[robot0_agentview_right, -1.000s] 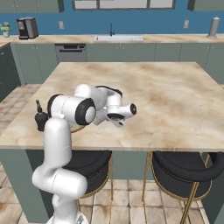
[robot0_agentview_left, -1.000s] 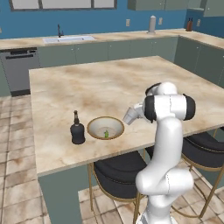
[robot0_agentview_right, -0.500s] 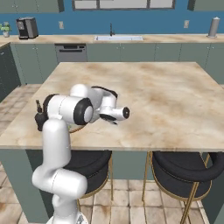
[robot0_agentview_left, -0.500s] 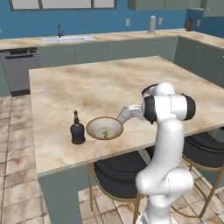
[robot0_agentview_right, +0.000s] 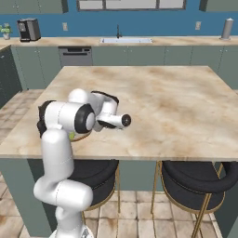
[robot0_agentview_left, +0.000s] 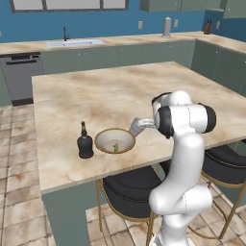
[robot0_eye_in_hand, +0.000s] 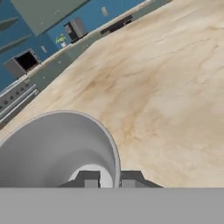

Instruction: There is a bowl on the dining counter. Grab a lemon wedge from the fridge and place it in the bowl. Then get the liquor bottle and glass cup from the cabinet and place them next to the bowl.

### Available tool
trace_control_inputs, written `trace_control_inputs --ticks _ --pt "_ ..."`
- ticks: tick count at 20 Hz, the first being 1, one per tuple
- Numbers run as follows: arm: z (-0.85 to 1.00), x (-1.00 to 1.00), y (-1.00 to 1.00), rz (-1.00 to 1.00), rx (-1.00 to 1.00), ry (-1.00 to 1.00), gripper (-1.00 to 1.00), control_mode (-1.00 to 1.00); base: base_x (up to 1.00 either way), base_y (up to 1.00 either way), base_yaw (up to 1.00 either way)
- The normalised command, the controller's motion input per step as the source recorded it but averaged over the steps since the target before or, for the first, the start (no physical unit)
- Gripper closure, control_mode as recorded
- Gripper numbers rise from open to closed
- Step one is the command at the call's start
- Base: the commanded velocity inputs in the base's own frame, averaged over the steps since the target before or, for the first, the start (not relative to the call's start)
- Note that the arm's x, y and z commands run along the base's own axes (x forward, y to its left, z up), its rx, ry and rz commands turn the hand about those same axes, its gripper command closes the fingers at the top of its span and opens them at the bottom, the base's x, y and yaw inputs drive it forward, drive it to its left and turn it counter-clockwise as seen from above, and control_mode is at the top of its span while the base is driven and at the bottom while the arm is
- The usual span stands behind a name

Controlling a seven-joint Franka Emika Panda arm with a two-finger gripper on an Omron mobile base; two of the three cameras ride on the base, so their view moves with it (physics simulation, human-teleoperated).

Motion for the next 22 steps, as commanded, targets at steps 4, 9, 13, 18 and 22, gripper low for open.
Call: trace_control_inputs --ticks 4,9,13,18,22 --pt "0.01 0.0 0.0 0.0 -0.22 -0.01 1.0 -1.0 0.0 0.0 0.0" --pt "0.0 0.01 0.0 0.0 -0.17 0.07 1.0 -1.0 0.0 0.0 0.0" --pt "0.09 0.09 -0.04 0.0 -0.13 0.14 1.0 -1.0 0.0 0.0 0.0" --pt "0.32 0.17 -0.01 0.0 -0.08 0.16 1.0 -1.0 0.0 0.0 0.0" --pt "0.51 0.3 0.0 0.0 -0.02 0.25 1.0 -1.0 0.0 0.0 0.0"
